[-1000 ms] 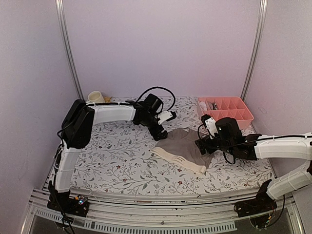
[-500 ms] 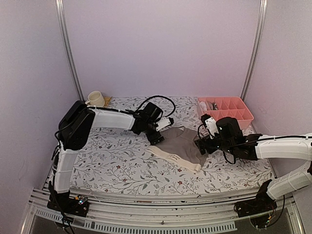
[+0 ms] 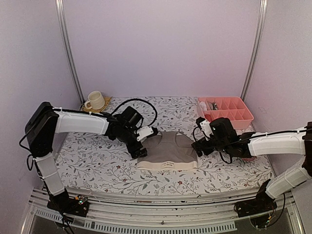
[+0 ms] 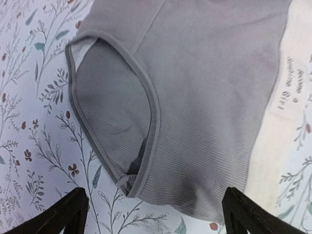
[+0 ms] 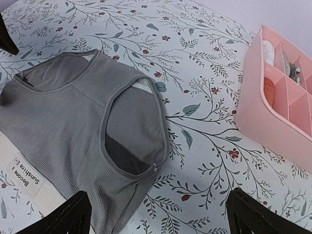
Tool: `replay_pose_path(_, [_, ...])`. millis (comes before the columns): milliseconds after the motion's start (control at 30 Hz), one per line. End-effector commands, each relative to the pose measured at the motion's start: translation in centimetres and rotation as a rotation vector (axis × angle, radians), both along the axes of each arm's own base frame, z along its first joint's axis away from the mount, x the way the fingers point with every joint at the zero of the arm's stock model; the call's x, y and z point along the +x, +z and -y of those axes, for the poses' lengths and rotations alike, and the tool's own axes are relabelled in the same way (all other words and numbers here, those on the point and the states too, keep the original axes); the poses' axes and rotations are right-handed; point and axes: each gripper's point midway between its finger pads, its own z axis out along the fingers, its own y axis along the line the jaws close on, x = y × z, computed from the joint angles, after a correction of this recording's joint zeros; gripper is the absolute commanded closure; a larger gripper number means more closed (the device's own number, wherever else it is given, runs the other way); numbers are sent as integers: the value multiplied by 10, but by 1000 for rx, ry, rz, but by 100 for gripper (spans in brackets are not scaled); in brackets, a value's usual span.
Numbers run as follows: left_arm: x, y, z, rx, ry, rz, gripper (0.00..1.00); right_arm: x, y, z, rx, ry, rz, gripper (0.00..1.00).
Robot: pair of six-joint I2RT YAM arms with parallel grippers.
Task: Roll the underwear
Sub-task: Adjust the underwear at the center of the board, then smooth out the underwear at the center of the board.
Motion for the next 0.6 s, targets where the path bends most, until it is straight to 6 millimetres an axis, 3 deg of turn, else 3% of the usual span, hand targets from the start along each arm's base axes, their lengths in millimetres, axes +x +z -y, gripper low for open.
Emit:
replay_pose_path(0, [-9, 59, 20, -163, -81, 14, 1, 6, -10, -3, -35, -27, -36, 1])
replay_pose_path(100, [15, 78, 23, -165, -69, 110, 1, 7, -18, -7, -43, -18, -62, 1])
replay_pose_path(233, [49, 81, 39, -138, -70, 195, 2, 4, -28, -7, -73, -24, -113, 1])
replay_pose_path(400, [84, 46, 60, -68, -64, 194, 1, 16, -30, 3, -109, -87, -105, 1])
replay_pose_path(567, [80, 34, 60, -60, -64, 164, 1, 19, -59, 11, -226, -95, -162, 1])
